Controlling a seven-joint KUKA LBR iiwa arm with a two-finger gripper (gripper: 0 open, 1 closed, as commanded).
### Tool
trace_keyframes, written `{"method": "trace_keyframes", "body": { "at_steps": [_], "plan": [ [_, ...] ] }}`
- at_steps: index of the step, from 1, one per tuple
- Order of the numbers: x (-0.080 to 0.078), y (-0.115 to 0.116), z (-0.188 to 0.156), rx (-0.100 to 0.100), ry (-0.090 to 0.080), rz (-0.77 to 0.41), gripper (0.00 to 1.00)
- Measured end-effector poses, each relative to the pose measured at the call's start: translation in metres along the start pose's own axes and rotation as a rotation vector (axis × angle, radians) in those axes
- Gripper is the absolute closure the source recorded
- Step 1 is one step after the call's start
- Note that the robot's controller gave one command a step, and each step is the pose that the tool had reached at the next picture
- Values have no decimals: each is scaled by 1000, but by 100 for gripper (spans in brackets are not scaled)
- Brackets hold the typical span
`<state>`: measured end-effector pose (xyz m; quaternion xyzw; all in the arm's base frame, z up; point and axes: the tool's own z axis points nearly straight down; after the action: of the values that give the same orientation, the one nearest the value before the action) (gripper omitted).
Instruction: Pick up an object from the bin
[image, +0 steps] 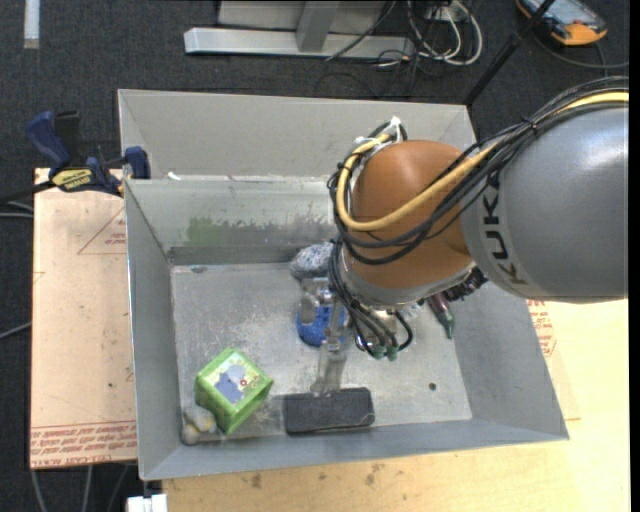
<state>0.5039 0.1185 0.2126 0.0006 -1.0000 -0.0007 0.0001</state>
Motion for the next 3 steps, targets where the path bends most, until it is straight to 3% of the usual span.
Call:
{"method": "trace_keyframes", "body": {
  "at_steps": [1,2,3],
  "plan": [
    [-11,-37,40,-3,-9,-3,0],
    [-46,-77,66,2,9,7,0],
    [-84,-111,67,1,-5,-83,0]
  ]
}}
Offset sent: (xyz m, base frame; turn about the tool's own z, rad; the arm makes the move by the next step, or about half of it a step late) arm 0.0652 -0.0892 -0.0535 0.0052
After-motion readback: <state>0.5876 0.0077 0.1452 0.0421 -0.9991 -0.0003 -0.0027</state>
